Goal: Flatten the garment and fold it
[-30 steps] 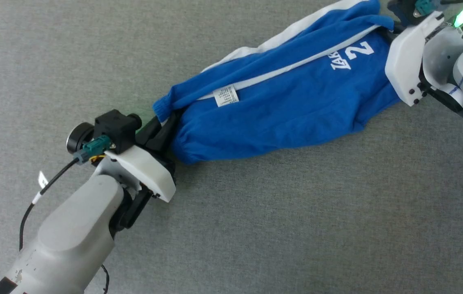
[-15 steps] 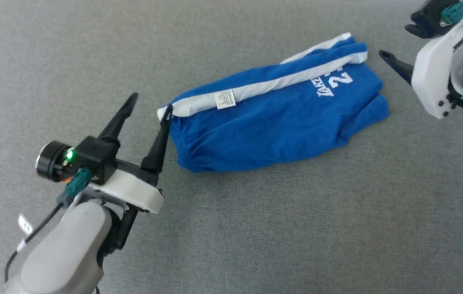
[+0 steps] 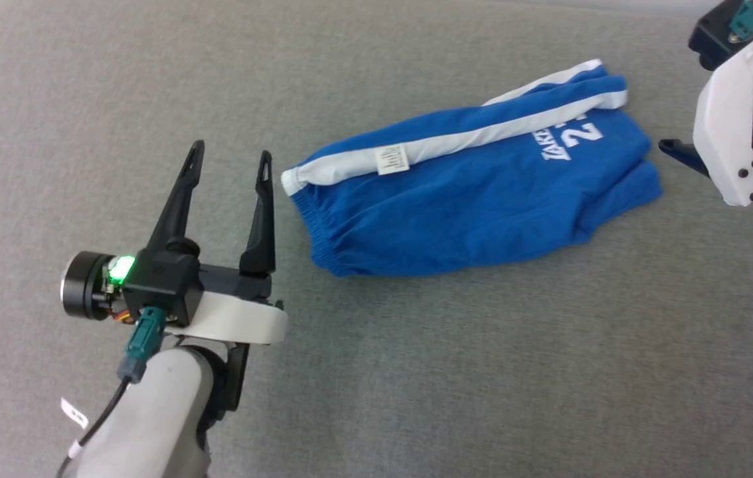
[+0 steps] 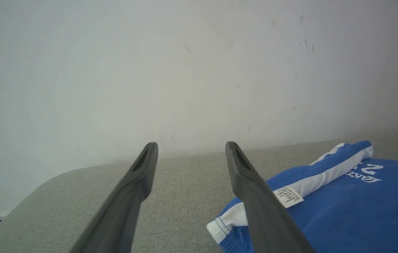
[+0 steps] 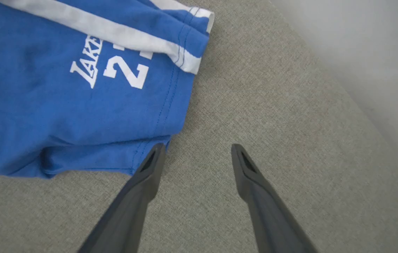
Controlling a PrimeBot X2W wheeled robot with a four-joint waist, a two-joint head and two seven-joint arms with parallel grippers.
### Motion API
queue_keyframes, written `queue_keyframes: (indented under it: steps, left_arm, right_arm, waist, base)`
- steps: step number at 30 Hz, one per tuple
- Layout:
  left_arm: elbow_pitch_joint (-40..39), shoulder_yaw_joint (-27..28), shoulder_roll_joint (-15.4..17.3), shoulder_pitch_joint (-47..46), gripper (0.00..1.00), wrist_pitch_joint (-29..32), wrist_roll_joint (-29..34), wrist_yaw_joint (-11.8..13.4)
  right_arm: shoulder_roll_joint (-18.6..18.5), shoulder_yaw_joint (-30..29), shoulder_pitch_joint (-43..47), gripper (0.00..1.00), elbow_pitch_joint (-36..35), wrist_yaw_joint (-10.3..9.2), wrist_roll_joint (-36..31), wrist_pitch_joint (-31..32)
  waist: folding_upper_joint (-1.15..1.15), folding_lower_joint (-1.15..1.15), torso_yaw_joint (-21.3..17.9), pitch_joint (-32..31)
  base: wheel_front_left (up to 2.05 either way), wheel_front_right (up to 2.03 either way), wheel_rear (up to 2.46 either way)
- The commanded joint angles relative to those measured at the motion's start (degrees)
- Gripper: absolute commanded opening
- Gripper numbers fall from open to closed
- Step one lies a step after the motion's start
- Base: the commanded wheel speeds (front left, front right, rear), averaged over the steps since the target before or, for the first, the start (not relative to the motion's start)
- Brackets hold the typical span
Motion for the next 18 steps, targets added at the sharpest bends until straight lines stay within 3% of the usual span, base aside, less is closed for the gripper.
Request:
queue_keyframes:
  steps: [1,11,12,13,18]
  left_arm:
    - [0.1,1.0,-1.2,1.0,1.00,-0.3,0.9,-0.8]
    - [1.9,5.6,-6.2,1.0,1.00,-0.3,4.3,-5.4]
    - [2.3,6.1,-6.5,1.0,1.00,-0.3,4.6,-6.0]
    - [2.8,6.6,-6.6,0.9,1.00,-0.3,4.8,-6.5]
    - [6.4,8.1,-5.8,0.3,1.00,-0.3,4.7,-10.9]
  right_arm:
    - [1.1,-0.5,1.1,1.00,1.8,-0.05,1.1,-0.2]
    - [4.2,-0.1,5.9,1.00,7.0,-0.05,1.9,-0.1]
    - [4.3,0.0,6.5,0.66,6.9,-0.05,1.6,0.1]
    - [4.4,0.1,6.9,0.00,6.8,-0.05,1.4,-0.2]
    - [4.4,0.3,7.7,0.00,6.6,-0.05,1.2,-4.2]
  waist:
    - [0.00,0.00,1.9,2.0]
    - [0.00,0.00,3.9,4.5]
    - [0.00,0.00,3.8,4.5]
    - [0.00,0.00,3.7,4.3]
    - [0.00,0.00,2.6,1.5]
  base:
    - [0.00,0.00,0.00]
    - [0.00,0.00,0.00]
    - [0.00,0.00,0.00]
    - [0.00,0.00,0.00]
    - [0.00,0.00,0.00]
